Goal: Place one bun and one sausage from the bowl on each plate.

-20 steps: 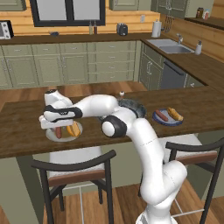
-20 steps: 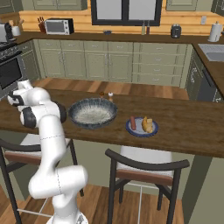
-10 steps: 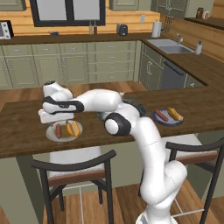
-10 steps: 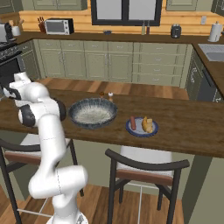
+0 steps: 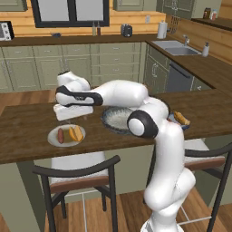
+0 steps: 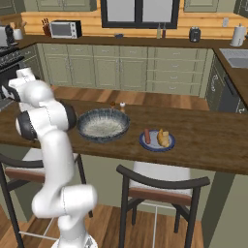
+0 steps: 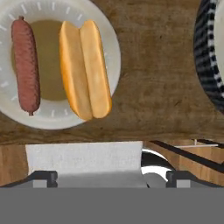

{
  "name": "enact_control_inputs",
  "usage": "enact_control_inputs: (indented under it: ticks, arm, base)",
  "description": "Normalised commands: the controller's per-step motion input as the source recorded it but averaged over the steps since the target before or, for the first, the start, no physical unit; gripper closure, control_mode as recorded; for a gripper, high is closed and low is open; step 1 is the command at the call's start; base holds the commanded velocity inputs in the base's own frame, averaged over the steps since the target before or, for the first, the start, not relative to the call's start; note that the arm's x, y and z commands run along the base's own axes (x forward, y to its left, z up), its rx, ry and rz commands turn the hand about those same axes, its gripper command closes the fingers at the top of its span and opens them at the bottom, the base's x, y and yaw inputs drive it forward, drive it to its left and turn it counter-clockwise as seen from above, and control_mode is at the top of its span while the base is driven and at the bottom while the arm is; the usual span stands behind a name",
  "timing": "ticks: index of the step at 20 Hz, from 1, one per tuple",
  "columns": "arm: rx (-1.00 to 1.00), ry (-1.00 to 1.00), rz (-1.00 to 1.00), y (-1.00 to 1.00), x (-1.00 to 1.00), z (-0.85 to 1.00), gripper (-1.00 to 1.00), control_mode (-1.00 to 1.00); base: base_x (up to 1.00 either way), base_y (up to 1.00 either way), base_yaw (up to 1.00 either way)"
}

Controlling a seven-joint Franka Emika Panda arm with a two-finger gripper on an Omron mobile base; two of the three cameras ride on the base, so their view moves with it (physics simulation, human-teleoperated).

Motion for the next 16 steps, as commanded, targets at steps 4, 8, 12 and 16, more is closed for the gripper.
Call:
enact_control_inputs:
  ticks: [4, 8, 12, 16]
  arm:
    - [0.07, 0.00, 0.00, -1.00, -0.69, 0.41, -1.00, -1.00]
    - [0.13, -0.02, 0.00, -1.00, -0.66, 0.33, -1.00, -1.00]
    - [0.18, 0.00, -0.05, -0.92, -0.87, 0.48, -1.00, -1.00]
    - [0.18, 0.00, -0.08, -0.93, -0.99, 0.55, -1.00, -1.00]
  base:
    - [0.00, 0.00, 0.00]
    - [0.00, 0.00, 0.00]
    - [0.00, 0.00, 0.00]
    - [0.00, 0.00, 0.00]
